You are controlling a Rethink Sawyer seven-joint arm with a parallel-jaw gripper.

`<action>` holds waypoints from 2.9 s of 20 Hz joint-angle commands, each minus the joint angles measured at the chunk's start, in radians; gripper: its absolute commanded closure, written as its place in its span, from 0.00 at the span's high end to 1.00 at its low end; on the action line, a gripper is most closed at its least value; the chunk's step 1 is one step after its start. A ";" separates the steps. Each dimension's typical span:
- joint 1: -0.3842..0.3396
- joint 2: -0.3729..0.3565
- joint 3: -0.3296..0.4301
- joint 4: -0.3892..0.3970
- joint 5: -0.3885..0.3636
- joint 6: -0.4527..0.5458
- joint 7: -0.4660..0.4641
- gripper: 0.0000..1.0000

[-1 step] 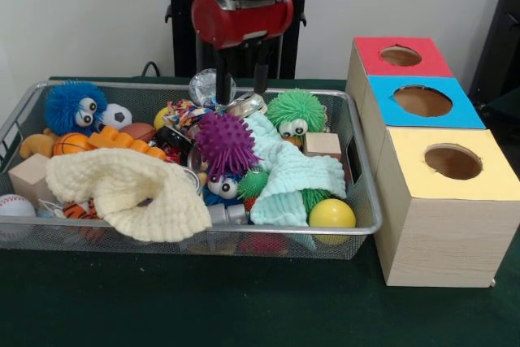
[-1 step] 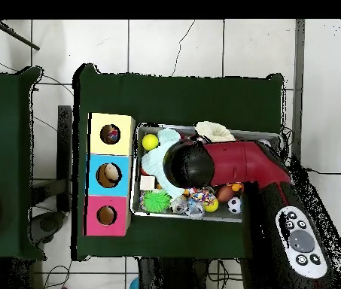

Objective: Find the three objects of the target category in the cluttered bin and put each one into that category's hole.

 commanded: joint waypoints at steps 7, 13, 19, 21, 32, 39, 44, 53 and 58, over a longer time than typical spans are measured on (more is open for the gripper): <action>-0.001 0.056 -0.171 0.131 -0.012 0.111 0.158 1.00; -0.004 0.090 -0.208 0.125 -0.065 0.049 0.123 1.00; 0.033 0.158 -0.254 0.101 -0.067 0.051 0.171 1.00; 0.040 0.174 -0.267 0.111 -0.066 0.019 0.184 1.00; 0.094 0.270 -0.346 0.153 -0.052 -0.175 0.260 1.00; 0.092 0.344 -0.367 0.162 -0.041 -0.330 0.248 1.00; 0.083 0.399 -0.375 0.159 -0.041 -0.437 0.229 1.00; 0.061 0.408 -0.370 0.174 -0.012 -0.534 0.212 0.00; 0.038 0.284 -0.314 0.248 0.063 -0.406 0.203 0.00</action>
